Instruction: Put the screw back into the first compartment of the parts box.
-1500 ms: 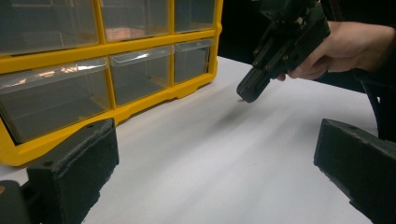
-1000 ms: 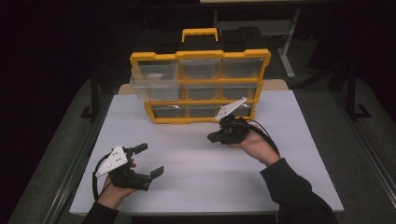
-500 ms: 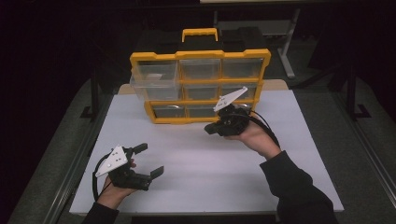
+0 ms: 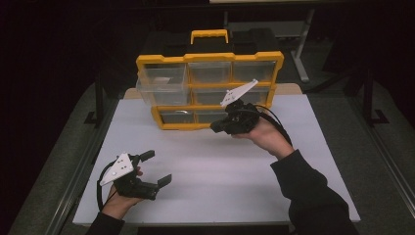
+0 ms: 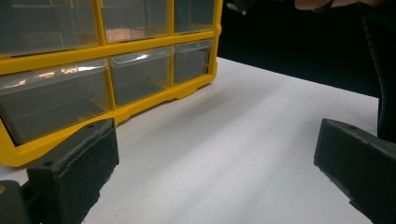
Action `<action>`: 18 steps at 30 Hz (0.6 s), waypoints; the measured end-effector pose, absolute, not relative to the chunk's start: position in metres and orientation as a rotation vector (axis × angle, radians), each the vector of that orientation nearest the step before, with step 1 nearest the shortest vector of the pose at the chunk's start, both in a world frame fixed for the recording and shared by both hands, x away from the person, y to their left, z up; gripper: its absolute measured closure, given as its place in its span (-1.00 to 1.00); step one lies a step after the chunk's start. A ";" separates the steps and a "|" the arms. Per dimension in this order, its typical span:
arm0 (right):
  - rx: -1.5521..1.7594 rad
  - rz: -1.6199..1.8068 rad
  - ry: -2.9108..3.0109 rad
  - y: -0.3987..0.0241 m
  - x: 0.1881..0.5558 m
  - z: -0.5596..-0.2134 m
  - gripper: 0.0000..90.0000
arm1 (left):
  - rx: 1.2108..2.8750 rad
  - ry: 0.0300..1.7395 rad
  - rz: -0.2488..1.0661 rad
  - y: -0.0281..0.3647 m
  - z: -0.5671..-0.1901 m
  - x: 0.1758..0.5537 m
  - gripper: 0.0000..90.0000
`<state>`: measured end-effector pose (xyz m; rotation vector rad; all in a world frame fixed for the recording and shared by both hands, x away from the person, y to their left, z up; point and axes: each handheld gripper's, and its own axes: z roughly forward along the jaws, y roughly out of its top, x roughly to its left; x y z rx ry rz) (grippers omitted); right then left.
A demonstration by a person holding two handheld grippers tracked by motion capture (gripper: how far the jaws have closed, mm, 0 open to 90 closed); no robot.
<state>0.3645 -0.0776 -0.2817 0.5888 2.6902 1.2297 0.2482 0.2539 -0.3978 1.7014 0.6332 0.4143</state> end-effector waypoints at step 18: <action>0.551 1.272 2.631 -0.070 0.372 -0.239 0.94 | 1.705 0.626 0.417 0.254 -0.398 0.249 -1.00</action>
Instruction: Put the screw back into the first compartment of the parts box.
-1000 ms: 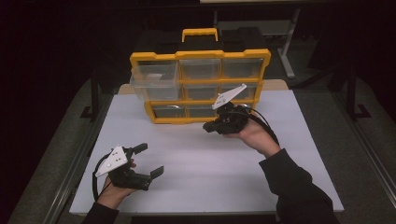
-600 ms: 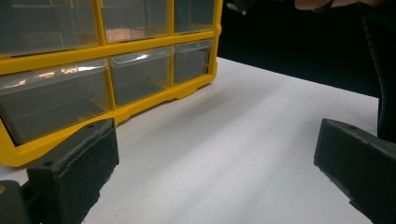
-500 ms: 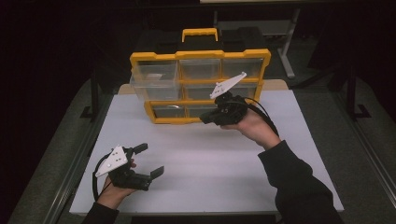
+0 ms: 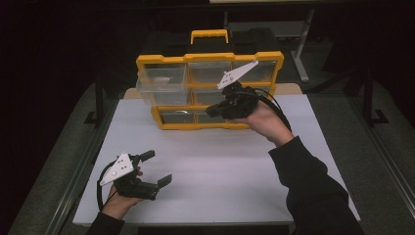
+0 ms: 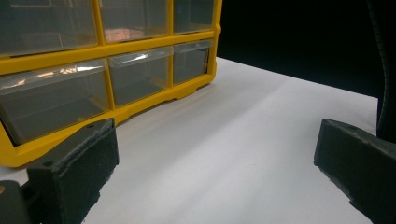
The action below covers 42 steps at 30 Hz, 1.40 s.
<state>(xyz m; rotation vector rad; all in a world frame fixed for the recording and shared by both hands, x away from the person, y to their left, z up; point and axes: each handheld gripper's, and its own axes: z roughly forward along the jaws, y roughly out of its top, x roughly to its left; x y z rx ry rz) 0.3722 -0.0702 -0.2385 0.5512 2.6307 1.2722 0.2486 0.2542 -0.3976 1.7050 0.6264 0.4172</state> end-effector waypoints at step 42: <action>0.501 1.355 2.524 -0.030 0.400 -0.166 0.94 | 1.708 0.625 0.419 0.254 -0.397 0.249 -1.00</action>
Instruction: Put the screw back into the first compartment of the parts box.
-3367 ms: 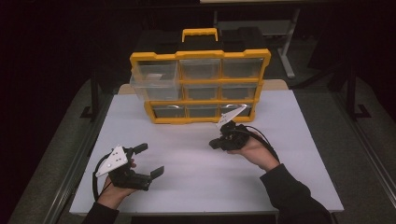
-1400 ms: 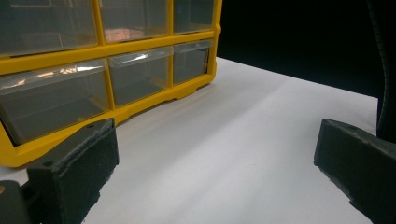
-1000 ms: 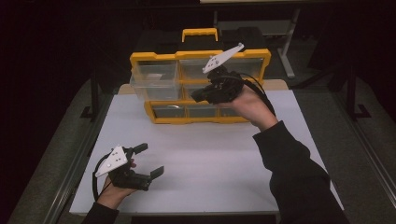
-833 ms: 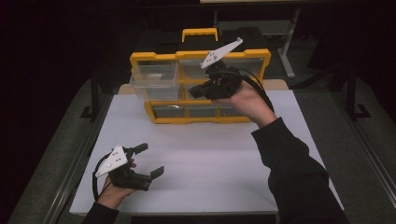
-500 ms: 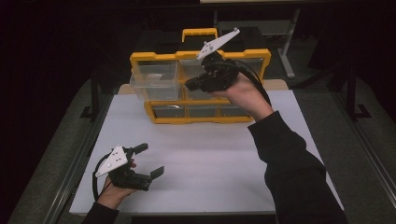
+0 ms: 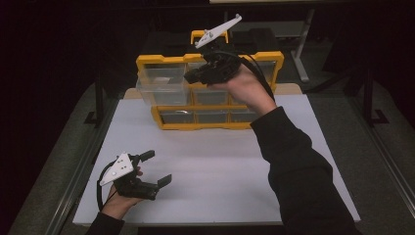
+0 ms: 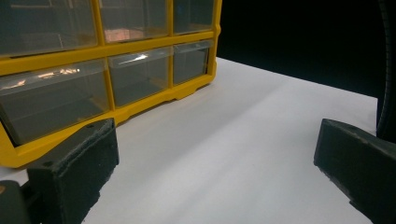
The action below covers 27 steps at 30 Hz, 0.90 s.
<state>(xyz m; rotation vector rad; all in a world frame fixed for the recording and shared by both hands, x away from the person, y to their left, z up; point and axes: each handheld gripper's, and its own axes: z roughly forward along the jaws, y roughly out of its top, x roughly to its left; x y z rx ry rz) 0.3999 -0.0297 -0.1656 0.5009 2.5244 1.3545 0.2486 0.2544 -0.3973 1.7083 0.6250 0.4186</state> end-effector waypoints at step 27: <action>0.559 1.351 2.507 0.011 0.425 -0.166 0.69 | 1.688 0.644 0.400 0.253 -0.397 0.249 -1.00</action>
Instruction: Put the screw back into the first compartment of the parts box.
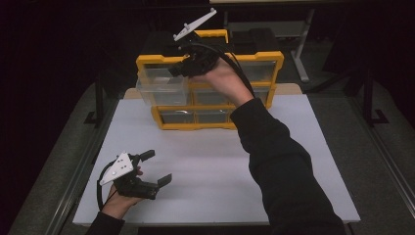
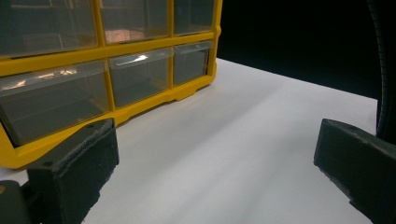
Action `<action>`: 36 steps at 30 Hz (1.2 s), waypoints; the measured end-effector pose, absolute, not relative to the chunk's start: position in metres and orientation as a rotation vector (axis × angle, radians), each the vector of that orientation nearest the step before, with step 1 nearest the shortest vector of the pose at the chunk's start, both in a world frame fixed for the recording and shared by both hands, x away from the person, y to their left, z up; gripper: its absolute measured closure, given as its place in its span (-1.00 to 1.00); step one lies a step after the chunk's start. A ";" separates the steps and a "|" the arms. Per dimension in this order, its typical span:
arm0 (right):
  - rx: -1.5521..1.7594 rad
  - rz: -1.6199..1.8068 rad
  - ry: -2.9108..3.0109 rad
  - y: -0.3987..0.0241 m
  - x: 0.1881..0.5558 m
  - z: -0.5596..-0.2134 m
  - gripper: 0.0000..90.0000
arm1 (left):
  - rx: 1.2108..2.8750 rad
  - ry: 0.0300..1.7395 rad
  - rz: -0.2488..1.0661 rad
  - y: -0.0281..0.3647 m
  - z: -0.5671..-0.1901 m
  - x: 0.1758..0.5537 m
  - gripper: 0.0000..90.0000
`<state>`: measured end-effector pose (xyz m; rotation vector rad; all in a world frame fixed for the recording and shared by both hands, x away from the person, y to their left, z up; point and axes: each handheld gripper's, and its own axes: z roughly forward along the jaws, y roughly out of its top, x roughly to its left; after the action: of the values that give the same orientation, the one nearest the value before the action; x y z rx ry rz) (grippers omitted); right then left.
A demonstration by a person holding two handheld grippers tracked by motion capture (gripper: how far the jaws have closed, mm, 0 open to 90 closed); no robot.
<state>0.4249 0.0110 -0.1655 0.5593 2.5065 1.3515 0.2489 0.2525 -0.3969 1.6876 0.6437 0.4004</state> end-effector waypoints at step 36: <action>0.336 1.375 2.640 0.028 0.400 -0.191 1.00 | 1.696 0.632 0.397 0.251 -0.399 0.249 -1.00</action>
<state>0.3996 0.0281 -0.1915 0.3359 2.6404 1.3752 0.2487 0.2506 -0.3986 1.6960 0.6322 0.3966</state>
